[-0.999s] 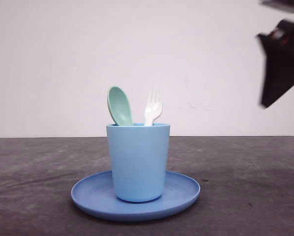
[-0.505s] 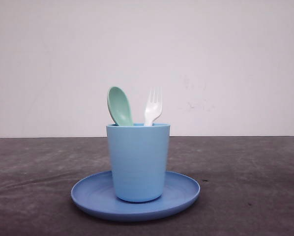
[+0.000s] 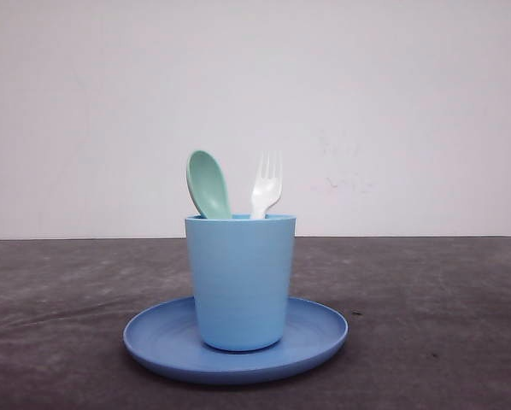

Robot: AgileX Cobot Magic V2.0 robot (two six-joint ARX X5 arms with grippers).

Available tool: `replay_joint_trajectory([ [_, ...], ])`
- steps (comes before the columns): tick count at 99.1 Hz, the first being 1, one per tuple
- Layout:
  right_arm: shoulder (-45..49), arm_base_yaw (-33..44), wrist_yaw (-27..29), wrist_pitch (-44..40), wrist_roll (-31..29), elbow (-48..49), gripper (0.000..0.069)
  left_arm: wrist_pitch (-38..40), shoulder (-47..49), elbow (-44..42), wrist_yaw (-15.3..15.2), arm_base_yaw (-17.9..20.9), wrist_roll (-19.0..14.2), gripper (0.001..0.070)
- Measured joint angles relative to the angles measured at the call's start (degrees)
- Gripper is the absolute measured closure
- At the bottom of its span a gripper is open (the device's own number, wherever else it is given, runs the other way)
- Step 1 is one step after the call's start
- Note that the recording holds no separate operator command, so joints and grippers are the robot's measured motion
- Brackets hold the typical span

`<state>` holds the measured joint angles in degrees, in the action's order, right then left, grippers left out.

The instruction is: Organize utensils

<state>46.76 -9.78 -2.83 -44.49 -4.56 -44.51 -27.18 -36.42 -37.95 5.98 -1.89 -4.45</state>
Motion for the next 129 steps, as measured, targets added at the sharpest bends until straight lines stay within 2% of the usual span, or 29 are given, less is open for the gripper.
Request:
replay_joint_trajectory([
  [67, 0.00, 0.00, -0.02, 6.88, 0.00, 0.00, 0.0691, -0.87, 0.09, 0.00, -0.02, -0.07, -0.09, 0.0695],
  [77, 0.00, 0.00, -0.02, 8.41, 0.00, 0.00, 0.0691, -0.72, 2.45, 0.98, -1.66, -0.22, 0.87, 0.0695],
  [89, 0.00, 0.00, -0.07, 9.90, 0.00, 0.00, 0.0691, 0.77, 9.20, 6.34, -2.45, -0.22, 1.90, 0.0695],
  [107, 0.00, 0.00, -0.09, 12.17, 0.00, 0.00, 0.0691, 8.28, 21.86, 20.46, -4.42, -0.22, 2.08, 0.0695],
  [129, 0.00, 0.00, -0.09, 13.70, 0.00, 0.00, 0.0691, 12.15, 33.94, 32.65, -4.59, -0.22, 2.03, 0.0695],
])
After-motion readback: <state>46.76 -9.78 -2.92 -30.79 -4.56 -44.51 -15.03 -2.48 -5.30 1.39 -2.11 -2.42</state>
